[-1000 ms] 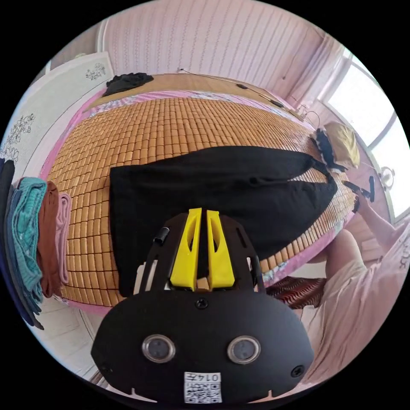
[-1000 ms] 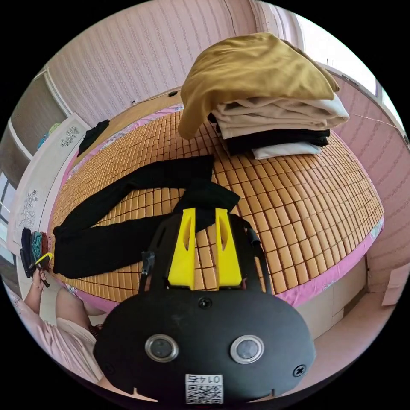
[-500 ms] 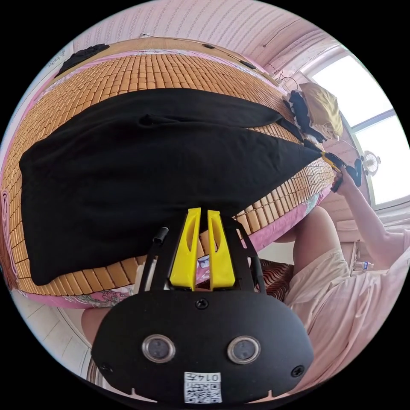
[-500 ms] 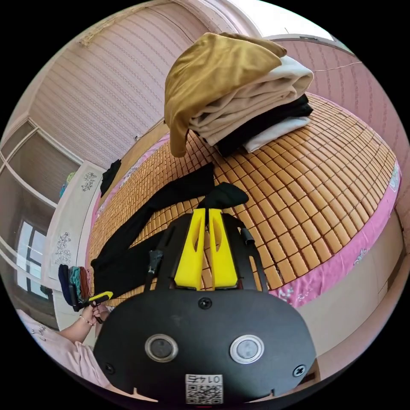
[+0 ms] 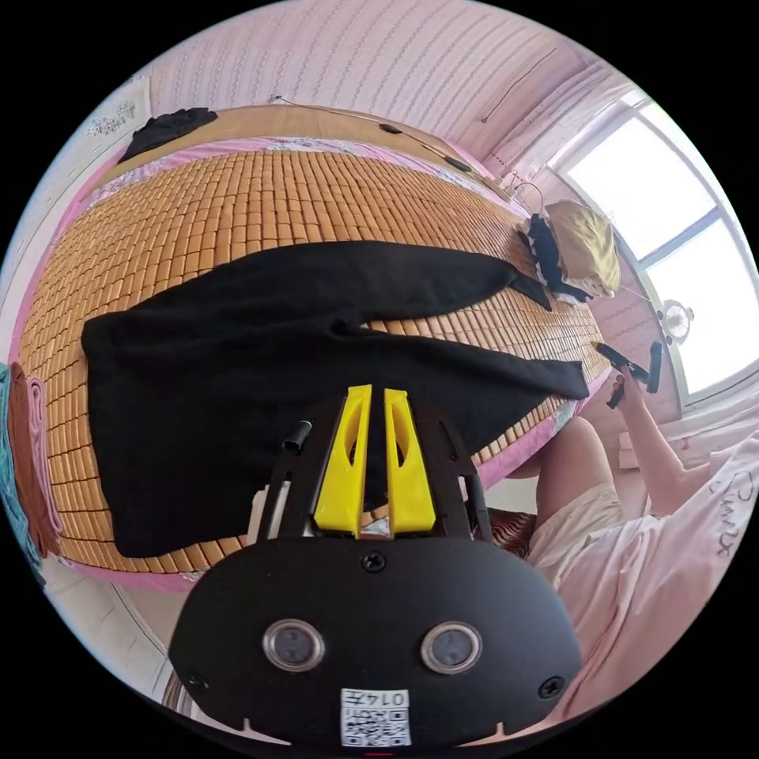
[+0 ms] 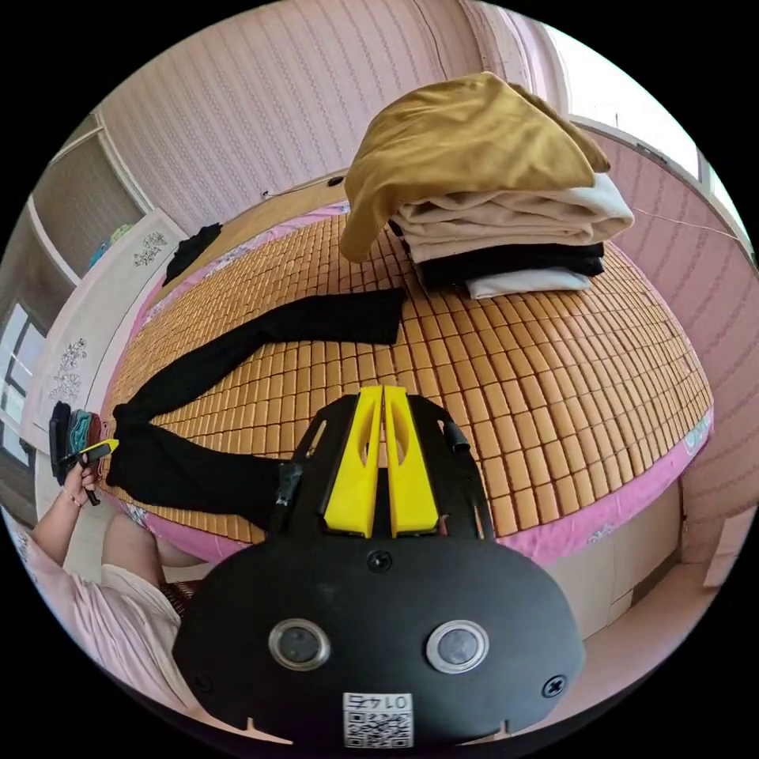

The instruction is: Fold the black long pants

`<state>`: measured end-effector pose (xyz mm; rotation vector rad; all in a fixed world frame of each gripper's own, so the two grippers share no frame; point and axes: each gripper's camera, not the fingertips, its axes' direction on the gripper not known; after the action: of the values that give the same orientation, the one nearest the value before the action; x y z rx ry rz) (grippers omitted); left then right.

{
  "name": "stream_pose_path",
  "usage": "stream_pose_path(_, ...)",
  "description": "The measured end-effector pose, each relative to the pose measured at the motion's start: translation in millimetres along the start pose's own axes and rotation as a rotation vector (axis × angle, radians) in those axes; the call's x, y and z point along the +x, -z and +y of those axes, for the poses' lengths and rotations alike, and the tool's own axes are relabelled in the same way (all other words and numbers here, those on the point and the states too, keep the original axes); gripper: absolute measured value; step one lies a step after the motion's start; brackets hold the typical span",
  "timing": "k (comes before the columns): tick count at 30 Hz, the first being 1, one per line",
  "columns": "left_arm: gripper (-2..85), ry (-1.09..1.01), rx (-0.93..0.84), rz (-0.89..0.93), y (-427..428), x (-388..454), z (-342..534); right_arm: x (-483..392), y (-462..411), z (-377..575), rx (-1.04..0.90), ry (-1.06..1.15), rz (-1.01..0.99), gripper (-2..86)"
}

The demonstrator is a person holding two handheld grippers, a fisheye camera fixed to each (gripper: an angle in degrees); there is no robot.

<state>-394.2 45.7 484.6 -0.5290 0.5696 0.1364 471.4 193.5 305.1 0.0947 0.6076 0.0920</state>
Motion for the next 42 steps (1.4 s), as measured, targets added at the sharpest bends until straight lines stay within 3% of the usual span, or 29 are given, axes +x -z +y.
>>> stream_pose_path(4, 2.6, 0.173, -0.011, -0.23, -7.5, -41.1, -2.9, -32.7, -62.6, -59.4, -0.069, 0.091, 0.139, -0.3)
stream_pose_path(6, 1.5, 0.276, -0.009, -0.24, -10.1, -60.0, 8.0, -34.7, -85.5, -71.3, -0.155, 0.107, 0.209, -0.4)
stream_pose_path(8, -0.1, 0.334, -0.057, -0.236, -18.6, -75.5, 20.2, -35.3, -85.2, -81.2, -0.108, 0.127, 0.313, -0.5)
stream_pose_path(15, -0.9, 0.269, -0.064, -0.22, -21.8, -76.3, 21.8, -40.3, -78.9, -103.1, -0.178, 0.249, 0.343, -0.5)
stream_pose_path(21, -0.3, 0.234, -0.039, -0.215, -15.5, -67.7, 33.0, -48.6, 7.2, -43.0, -0.094, 0.21, 0.229, 0.7)
stream_pose_path(25, 1.5, 0.152, -0.015, -0.097, -11.1, -34.5, 52.9, -33.5, 60.7, 39.9, -0.104, 0.017, 0.251, 7.2)
stream_pose_path(31, 4.3, 0.036, -0.012, -0.019, -27.4, 12.9, 76.0, -12.8, 68.3, 87.4, -0.203, -0.235, 0.063, 11.8)
stream_pose_path(35, 5.0, 0.003, -0.038, 0.008, -41.2, 26.4, 77.2, -37.4, 80.2, 51.5, -0.124, -0.123, 0.137, 11.7)
stream_pose_path(39, 5.0, -0.03, -0.104, -0.007, -59.3, 34.3, 78.5, -53.5, 48.6, 24.9, -0.26, -0.074, 0.19, 10.9)
stream_pose_path(42, 4.5, -0.053, -0.189, -0.069, -77.3, 35.6, 82.0, -77.3, 48.3, 10.2, -0.261, 0.041, 0.27, 4.4)
